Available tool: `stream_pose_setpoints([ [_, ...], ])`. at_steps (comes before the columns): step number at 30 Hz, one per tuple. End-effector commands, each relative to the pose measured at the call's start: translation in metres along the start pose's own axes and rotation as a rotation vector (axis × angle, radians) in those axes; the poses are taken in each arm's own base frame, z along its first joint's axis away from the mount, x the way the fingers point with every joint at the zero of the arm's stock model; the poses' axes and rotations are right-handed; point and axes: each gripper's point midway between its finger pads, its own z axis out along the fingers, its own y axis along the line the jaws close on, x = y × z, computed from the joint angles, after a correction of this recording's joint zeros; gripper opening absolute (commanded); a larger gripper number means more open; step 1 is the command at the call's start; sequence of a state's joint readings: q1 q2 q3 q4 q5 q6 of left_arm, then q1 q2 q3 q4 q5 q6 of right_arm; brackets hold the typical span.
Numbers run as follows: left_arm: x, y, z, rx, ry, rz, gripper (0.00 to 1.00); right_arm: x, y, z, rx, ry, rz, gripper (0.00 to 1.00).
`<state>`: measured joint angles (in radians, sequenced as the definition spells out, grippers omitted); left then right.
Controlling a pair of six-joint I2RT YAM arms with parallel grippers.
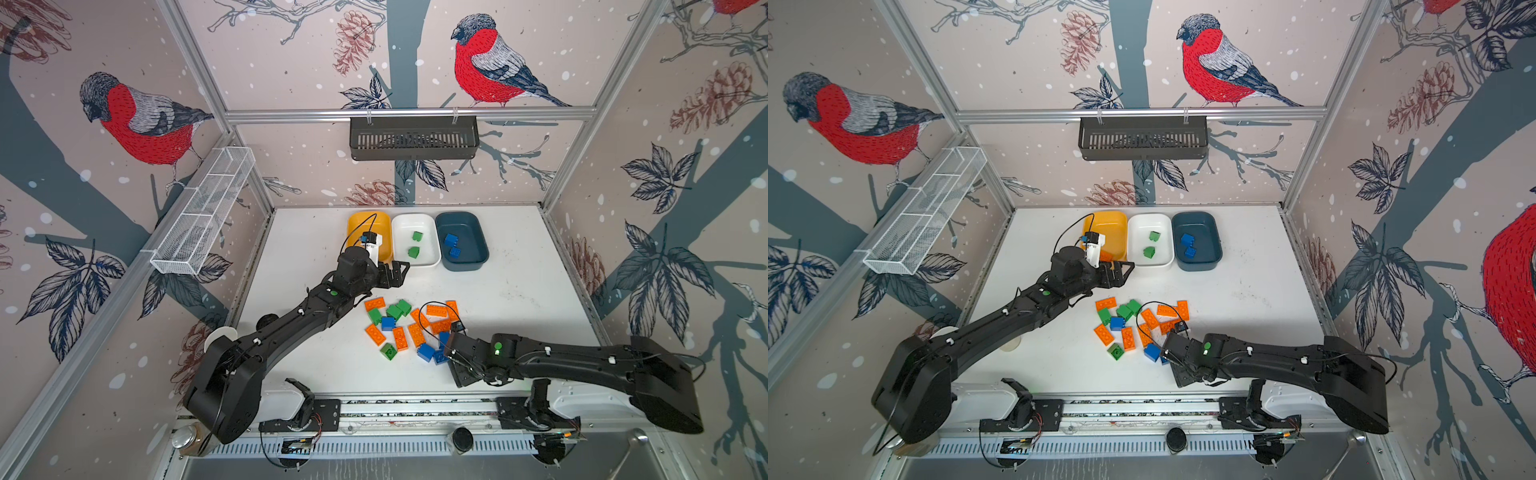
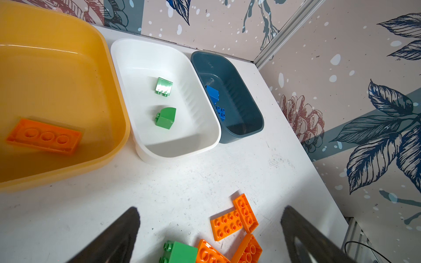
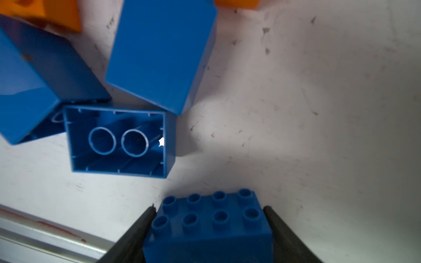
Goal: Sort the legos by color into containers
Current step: 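Reach the right gripper to a blue brick nearest the robot and grasp it, then lift the blue brick with the right gripper and carry it toward the teal bin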
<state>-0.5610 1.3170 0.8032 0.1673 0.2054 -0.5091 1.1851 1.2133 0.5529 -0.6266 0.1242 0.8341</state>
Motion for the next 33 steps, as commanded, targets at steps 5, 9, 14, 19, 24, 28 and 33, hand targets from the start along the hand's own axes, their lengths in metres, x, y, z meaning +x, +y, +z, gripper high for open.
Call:
stream_pose_setpoints([
  [5, 0.0, 0.003, 0.001, -0.013, -0.003, -0.001, 0.97, -0.007, 0.002, 0.001, 0.019, -0.015, -0.032, 0.55],
  [9, 0.001, 0.004, 0.002, -0.015, 0.001, -0.001, 0.97, -0.022, 0.014, 0.003, 0.004, -0.049, -0.065, 0.53],
  [14, 0.004, 0.007, 0.003, -0.03, 0.008, -0.004, 0.97, -0.062, 0.025, 0.004, -0.013, -0.127, -0.075, 0.5],
  [19, 0.011, 0.019, 0.003, -0.097, 0.047, -0.013, 0.97, -0.094, 0.028, 0.009, -0.006, -0.16, -0.086, 0.49],
  [24, 0.015, 0.029, 0.001, -0.154, 0.061, -0.017, 0.97, -0.131, 0.018, 0.008, 0.016, -0.216, -0.051, 0.49],
  [28, 0.011, 0.036, 0.001, -0.191, 0.045, -0.03, 0.97, -0.156, 0.014, 0.001, 0.016, -0.257, -0.054, 0.49],
  [33, 0.007, 0.043, -0.002, -0.229, 0.035, -0.032, 0.97, -0.169, 0.003, -0.011, 0.011, -0.281, -0.073, 0.49],
])
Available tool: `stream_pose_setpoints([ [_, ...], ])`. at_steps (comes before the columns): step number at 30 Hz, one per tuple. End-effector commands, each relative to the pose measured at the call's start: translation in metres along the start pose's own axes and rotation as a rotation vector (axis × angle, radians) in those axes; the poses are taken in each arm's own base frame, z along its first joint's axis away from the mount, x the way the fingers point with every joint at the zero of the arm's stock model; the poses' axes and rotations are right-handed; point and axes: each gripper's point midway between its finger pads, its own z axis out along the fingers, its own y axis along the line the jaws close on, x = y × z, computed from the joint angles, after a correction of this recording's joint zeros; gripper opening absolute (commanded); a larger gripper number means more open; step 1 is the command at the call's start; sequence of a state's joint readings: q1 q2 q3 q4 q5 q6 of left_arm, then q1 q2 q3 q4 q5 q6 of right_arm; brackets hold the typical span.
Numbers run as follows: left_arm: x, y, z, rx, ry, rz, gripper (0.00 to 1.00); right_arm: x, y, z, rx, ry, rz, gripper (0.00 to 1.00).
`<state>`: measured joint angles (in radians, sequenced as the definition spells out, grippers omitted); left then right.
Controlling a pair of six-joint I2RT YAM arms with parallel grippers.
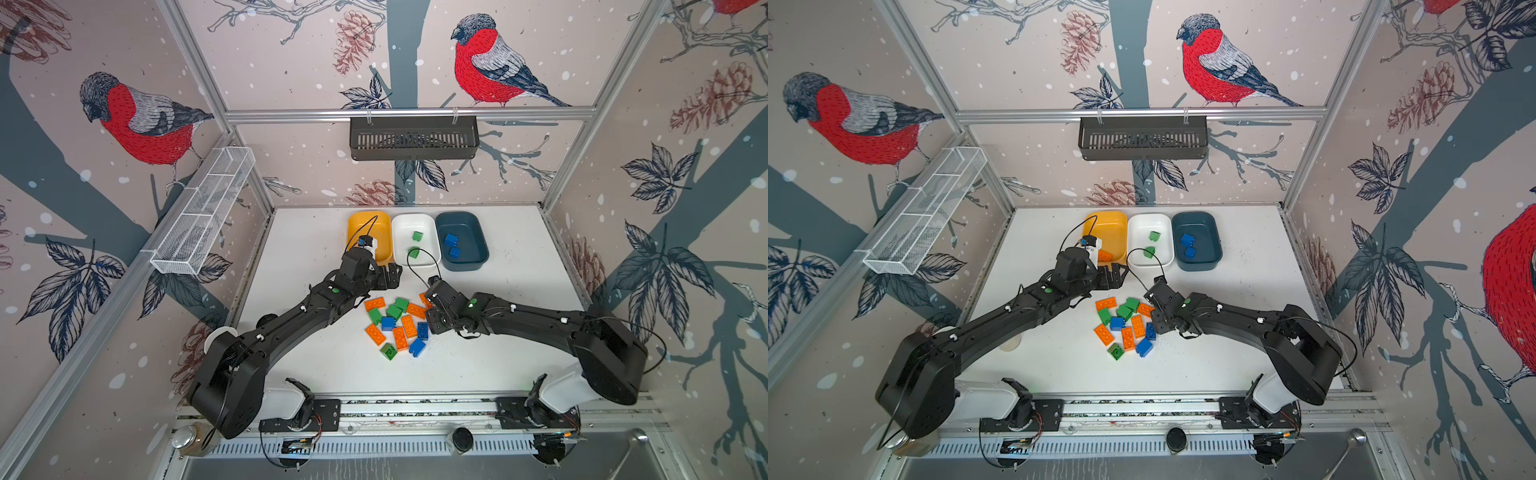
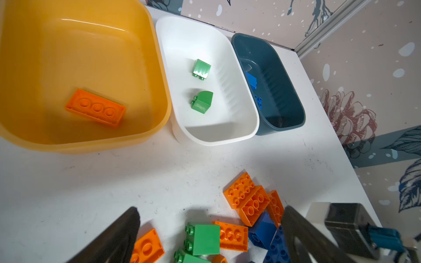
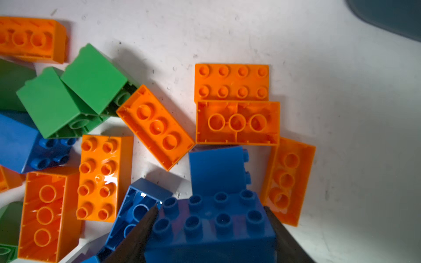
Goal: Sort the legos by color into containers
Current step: 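Lift the blue brick with the right gripper and carry it toward the teal bin, then drop the blue brick in the teal bin while the left reaches into the pile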
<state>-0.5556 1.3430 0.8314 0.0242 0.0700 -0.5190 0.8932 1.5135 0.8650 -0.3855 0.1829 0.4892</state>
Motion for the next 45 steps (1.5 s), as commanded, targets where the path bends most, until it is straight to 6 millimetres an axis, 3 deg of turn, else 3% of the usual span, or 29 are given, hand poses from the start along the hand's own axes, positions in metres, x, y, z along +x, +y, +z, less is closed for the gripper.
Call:
stream_pose_setpoints([
  [1, -0.006, 0.008, -0.002, -0.045, -0.017, 0.001, 0.97, -0.014, -0.008, -0.007, -0.004, -0.035, -0.038, 0.49],
  [9, 0.006, 0.005, 0.004, -0.045, 0.074, 0.056, 0.97, -0.071, -0.037, -0.023, -0.036, -0.175, 0.008, 0.49],
  [15, 0.014, -0.004, 0.005, -0.013, 0.09, 0.11, 0.97, -0.126, -0.066, -0.033, -0.001, -0.318, 0.048, 0.49],
  [23, 0.035, -0.023, 0.006, 0.031, 0.159, 0.254, 0.97, -0.179, -0.118, -0.022, 0.052, -0.39, 0.1, 0.49],
  [29, 0.062, -0.028, 0.015, 0.006, 0.276, 0.368, 0.97, -0.202, -0.165, 0.008, 0.193, -0.348, 0.136, 0.5],
  [36, 0.085, -0.032, 0.028, 0.021, 0.359, 0.44, 0.97, -0.231, -0.194, 0.04, 0.25, -0.313, 0.173, 0.55],
  [39, 0.097, -0.031, 0.034, 0.026, 0.396, 0.471, 0.97, -0.235, -0.203, 0.045, 0.295, -0.303, 0.187, 0.6],
  [41, 0.095, -0.036, 0.039, 0.028, 0.401, 0.495, 0.97, -0.237, -0.204, 0.046, 0.302, -0.3, 0.194, 0.63],
  [45, 0.102, -0.036, 0.047, 0.03, 0.446, 0.53, 0.94, -0.238, -0.203, 0.035, 0.319, -0.312, 0.199, 0.73],
])
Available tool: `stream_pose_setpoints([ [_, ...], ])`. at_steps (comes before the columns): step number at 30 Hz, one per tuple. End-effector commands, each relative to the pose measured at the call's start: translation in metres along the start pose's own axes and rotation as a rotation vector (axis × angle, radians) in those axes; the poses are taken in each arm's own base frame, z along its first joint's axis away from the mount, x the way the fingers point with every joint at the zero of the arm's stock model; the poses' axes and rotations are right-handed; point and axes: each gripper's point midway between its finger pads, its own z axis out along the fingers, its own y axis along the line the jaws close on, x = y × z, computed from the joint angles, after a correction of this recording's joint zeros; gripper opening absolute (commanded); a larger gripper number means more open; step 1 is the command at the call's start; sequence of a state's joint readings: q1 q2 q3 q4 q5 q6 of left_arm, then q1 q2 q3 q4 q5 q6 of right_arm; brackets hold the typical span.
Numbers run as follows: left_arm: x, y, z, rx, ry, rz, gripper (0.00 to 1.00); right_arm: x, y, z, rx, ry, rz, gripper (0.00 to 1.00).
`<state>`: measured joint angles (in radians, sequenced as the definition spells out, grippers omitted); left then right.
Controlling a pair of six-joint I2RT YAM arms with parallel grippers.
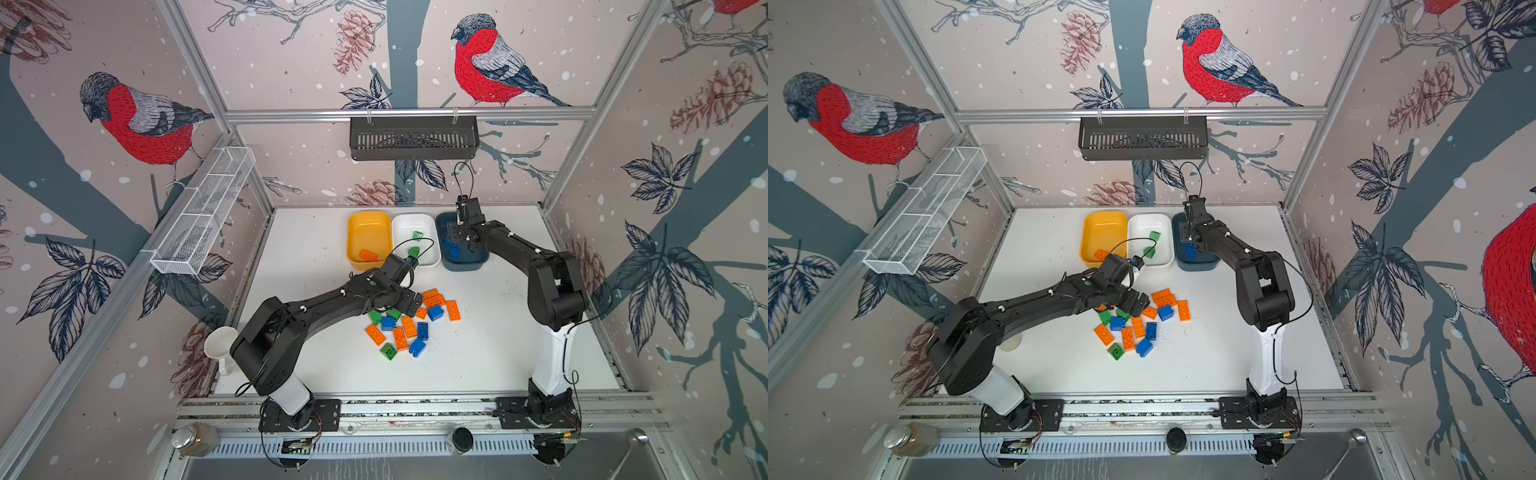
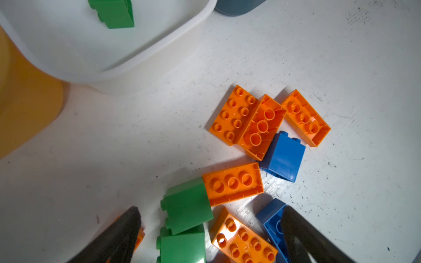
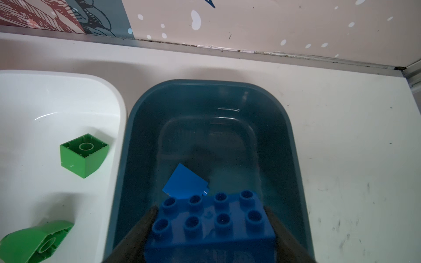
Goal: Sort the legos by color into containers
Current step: 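Drop the blue brick in the teal bin while the left reaches into the pile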
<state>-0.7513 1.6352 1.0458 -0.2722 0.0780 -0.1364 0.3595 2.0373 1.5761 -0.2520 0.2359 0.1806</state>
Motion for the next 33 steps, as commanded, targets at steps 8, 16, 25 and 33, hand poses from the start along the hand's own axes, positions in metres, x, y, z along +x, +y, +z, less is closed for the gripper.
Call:
stream_pose_setpoints([
  [8, 0.007, -0.011, 0.015, 0.017, 0.086, 0.12, 0.87, -0.011, -0.003, -0.043, -0.017, -0.068, 0.039, 0.9],
  [16, 0.011, -0.026, 0.022, 0.011, 0.125, 0.231, 0.87, -0.014, -0.01, -0.1, -0.095, -0.201, 0.137, 0.99],
  [25, 0.023, -0.019, 0.019, -0.009, 0.215, 0.41, 0.85, 0.009, -0.053, -0.146, -0.035, -0.337, 0.328, 0.99],
  [33, 0.032, -0.006, 0.03, -0.043, 0.365, 0.572, 0.86, 0.022, -0.079, -0.164, -0.032, -0.403, 0.414, 1.0],
])
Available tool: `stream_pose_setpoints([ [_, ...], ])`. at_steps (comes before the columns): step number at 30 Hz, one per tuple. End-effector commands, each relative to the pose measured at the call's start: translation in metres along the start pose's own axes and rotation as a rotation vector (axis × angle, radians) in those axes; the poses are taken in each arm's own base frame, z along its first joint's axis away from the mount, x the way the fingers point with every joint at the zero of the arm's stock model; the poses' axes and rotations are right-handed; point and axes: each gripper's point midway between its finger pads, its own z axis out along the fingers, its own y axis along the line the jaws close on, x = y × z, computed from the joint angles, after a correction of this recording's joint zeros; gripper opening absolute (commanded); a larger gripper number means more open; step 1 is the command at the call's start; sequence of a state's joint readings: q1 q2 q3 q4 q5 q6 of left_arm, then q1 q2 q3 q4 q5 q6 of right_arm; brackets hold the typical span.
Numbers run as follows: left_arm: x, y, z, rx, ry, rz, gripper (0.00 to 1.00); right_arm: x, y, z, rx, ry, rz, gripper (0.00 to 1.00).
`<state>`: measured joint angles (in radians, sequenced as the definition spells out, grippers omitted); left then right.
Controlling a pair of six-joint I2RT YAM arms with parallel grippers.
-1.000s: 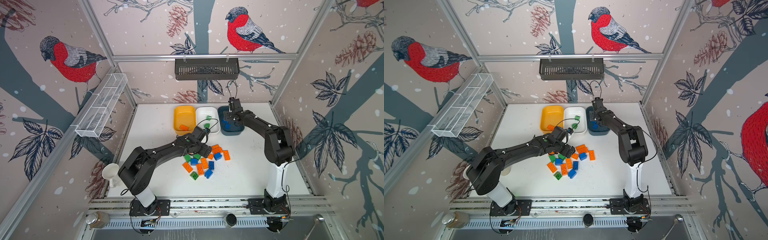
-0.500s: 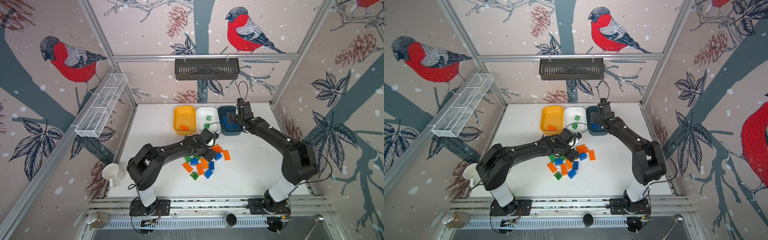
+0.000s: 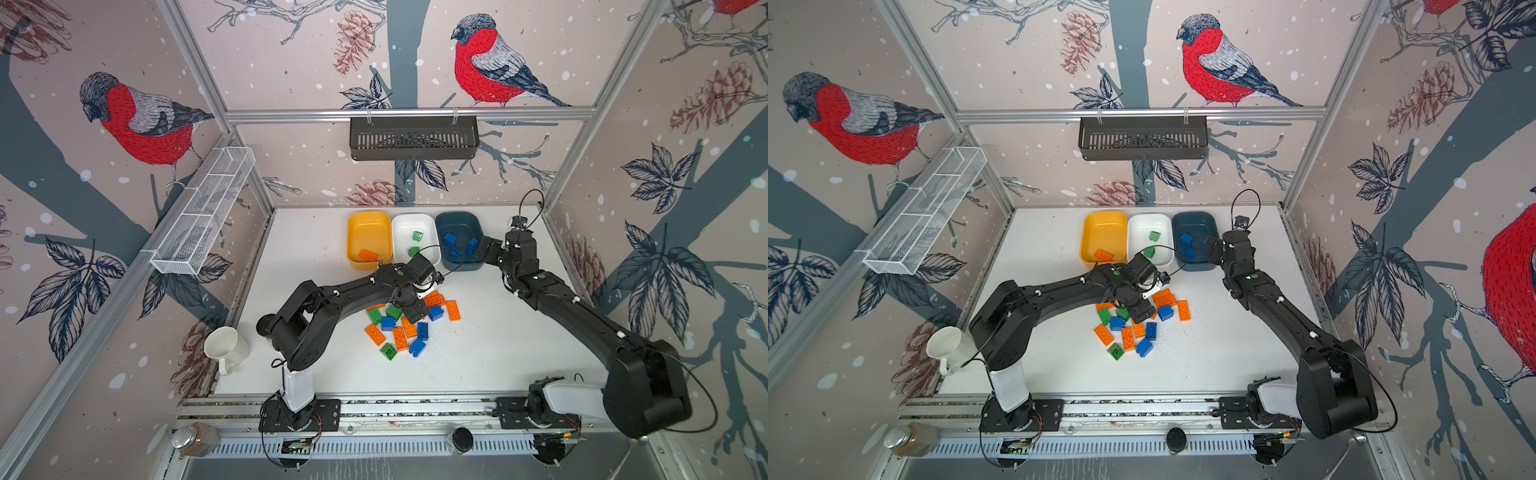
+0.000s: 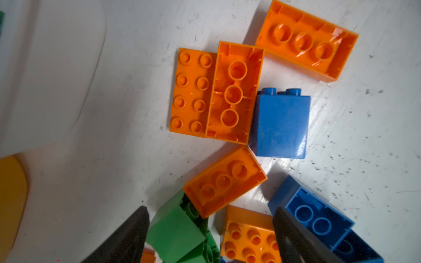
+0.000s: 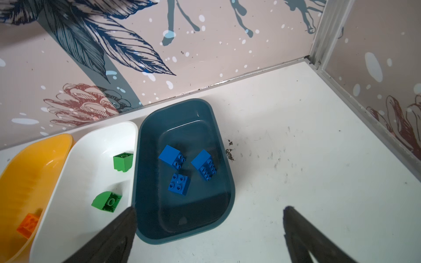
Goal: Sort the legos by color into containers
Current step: 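Drop the blue brick in the teal bin while the left reaches into the pile, then lower the left gripper onto an orange brick in the pile and close it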
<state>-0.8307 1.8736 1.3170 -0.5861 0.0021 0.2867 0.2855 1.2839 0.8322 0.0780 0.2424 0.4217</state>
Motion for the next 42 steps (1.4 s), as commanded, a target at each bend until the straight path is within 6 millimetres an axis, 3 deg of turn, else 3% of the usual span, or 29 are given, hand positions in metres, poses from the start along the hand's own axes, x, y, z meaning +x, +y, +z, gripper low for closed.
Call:
stream_pose_setpoints([
  [1, 0.01, 0.006, 0.003, -0.032, 0.081, 0.104, 0.83, -0.018, 0.0, -0.006, -0.023, -0.074, 0.062, 1.0],
  [5, -0.001, 0.005, 0.005, -0.009, 0.082, 0.139, 0.78, -0.027, -0.008, -0.011, 0.004, -0.103, 0.083, 1.0],
  [12, -0.002, -0.005, 0.018, 0.007, 0.115, 0.182, 0.74, -0.018, -0.019, -0.009, 0.031, -0.08, 0.094, 0.99],
  [18, 0.004, 0.003, 0.032, -0.034, 0.162, 0.202, 0.69, -0.017, -0.021, -0.008, 0.032, -0.078, 0.099, 0.99],
  [28, 0.017, -0.013, 0.061, 0.058, 0.203, 0.208, 0.67, -0.012, -0.025, -0.008, 0.043, -0.062, 0.093, 1.0],
  [31, 0.023, -0.017, 0.062, 0.082, 0.201, 0.196, 0.63, -0.012, -0.026, -0.009, 0.05, -0.062, 0.092, 0.99],
  [35, 0.021, -0.017, 0.056, 0.125, 0.169, 0.162, 0.49, -0.012, -0.027, -0.01, 0.051, -0.056, 0.091, 1.0],
  [42, 0.019, -0.009, 0.056, 0.166, 0.156, 0.112, 0.41, -0.016, -0.024, -0.012, 0.037, -0.056, 0.086, 0.99],
])
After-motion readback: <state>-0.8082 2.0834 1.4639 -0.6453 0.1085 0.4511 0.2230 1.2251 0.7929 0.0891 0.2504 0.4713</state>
